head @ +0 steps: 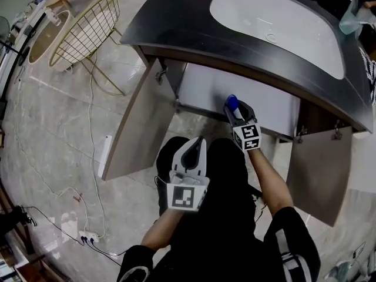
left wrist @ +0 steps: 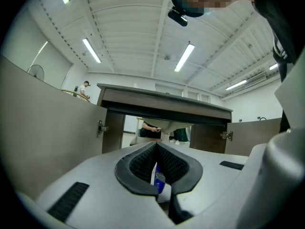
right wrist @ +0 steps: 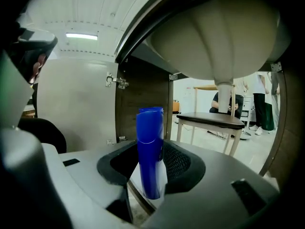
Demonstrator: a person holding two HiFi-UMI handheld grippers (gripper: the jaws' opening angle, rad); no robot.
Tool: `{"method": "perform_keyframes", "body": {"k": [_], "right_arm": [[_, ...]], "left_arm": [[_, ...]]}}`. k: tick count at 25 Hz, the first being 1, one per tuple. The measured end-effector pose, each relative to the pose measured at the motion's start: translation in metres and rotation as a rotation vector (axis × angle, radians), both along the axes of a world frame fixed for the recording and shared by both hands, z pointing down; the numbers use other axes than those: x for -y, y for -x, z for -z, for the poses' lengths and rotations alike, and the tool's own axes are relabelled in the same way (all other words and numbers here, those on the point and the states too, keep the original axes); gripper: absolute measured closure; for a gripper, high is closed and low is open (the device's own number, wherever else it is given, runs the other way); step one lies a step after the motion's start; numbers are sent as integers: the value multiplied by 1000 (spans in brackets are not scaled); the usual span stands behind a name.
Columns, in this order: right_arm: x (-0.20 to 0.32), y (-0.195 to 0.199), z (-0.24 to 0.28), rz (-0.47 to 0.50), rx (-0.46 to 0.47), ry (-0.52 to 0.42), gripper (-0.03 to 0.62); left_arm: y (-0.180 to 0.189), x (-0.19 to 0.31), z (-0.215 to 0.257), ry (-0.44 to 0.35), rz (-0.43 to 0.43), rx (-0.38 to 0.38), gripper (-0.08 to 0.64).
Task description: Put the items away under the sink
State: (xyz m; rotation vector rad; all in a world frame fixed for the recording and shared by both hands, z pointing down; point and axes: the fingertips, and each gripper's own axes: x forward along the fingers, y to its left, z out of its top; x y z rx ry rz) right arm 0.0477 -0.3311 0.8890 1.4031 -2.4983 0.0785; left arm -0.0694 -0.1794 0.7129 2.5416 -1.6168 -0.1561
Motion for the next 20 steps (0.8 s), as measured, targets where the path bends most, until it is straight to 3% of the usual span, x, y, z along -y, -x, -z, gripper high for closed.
{"method": "perform_keyframes", "body": {"k": [5, 20], "right_arm": [[16, 1, -24, -18, 29, 38, 442], [60, -1, -71, -77, 3, 60, 442]], "left_arm": [[3, 0, 0, 5, 8, -3, 544], [11, 1, -6, 17, 26, 10, 545]]}}
